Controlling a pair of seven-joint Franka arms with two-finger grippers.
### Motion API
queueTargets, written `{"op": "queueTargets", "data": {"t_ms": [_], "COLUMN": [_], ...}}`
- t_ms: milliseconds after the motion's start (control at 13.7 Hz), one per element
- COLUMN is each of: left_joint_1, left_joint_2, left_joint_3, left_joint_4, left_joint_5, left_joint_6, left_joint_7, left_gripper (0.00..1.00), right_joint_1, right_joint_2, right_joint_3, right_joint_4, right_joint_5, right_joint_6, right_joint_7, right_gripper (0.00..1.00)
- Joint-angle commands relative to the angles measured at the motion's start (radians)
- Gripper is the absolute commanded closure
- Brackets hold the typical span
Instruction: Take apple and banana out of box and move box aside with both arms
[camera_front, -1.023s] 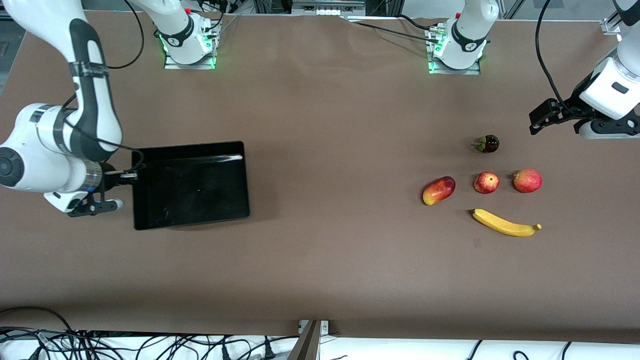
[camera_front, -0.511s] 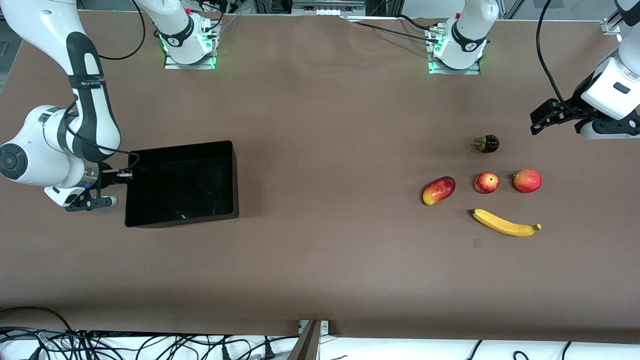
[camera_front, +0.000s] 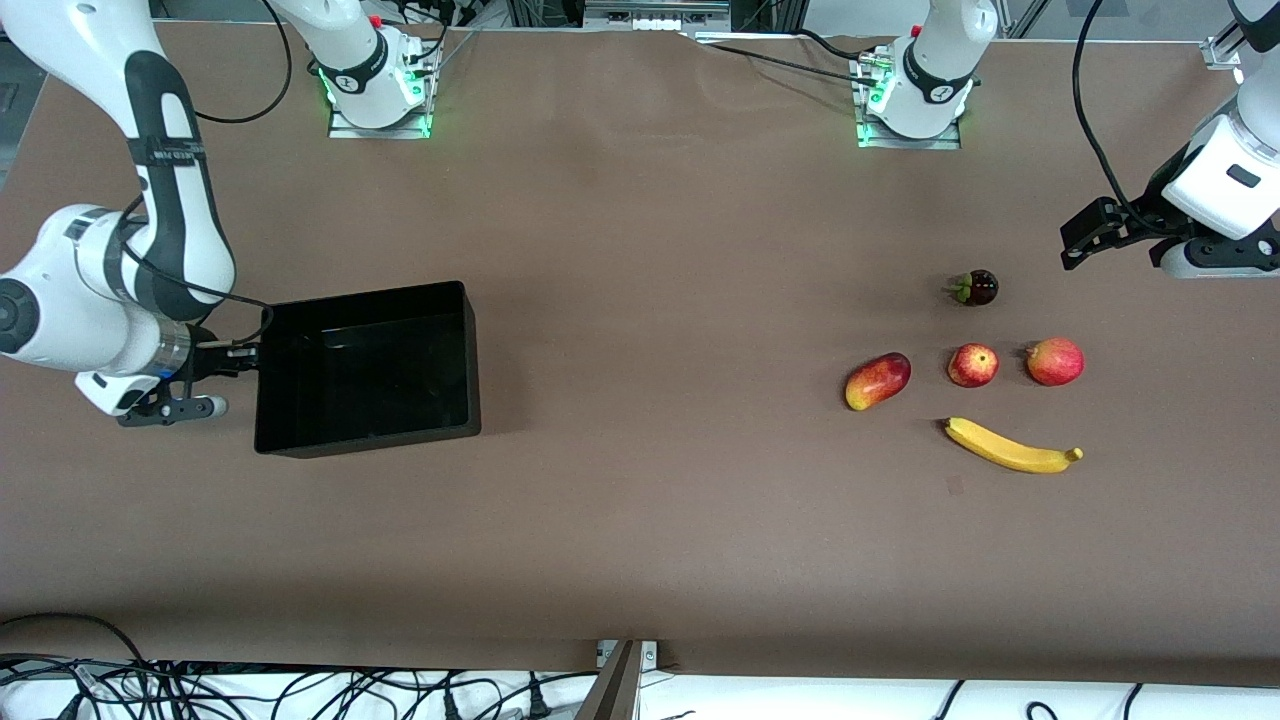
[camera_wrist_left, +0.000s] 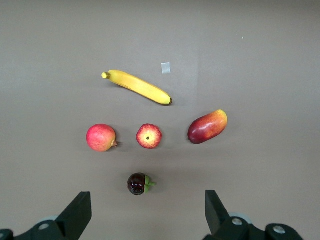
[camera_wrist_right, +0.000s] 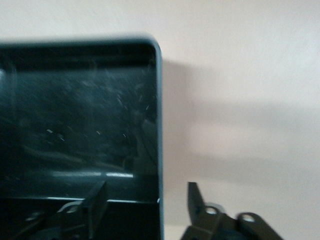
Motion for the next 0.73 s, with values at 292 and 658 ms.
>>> {"op": "queueTargets", "data": {"t_ms": [292, 658], "left_joint_1": [0.004, 0.004], "left_joint_2": [0.000, -0.001], "left_joint_3": [-0.003, -0.004], "left_joint_4": [0.015, 0.015], "left_joint_5": [0.021, 0.021], "left_joint_6": [-0.017, -0.017], "left_joint_7": [0.023, 0.021], "left_gripper": [0.00, 0.00], "right_joint_1": [0.102, 0.120], "right_joint_2": [-0.253, -0.443], "right_joint_3": [0.007, 0.041], "right_joint_4": [0.081, 0.080], "right_joint_5": [-0.072, -0.197], "right_joint_6": [-0.244, -0.393], "right_joint_7": [0.215, 0.219], "right_gripper": [0.00, 0.00]}}
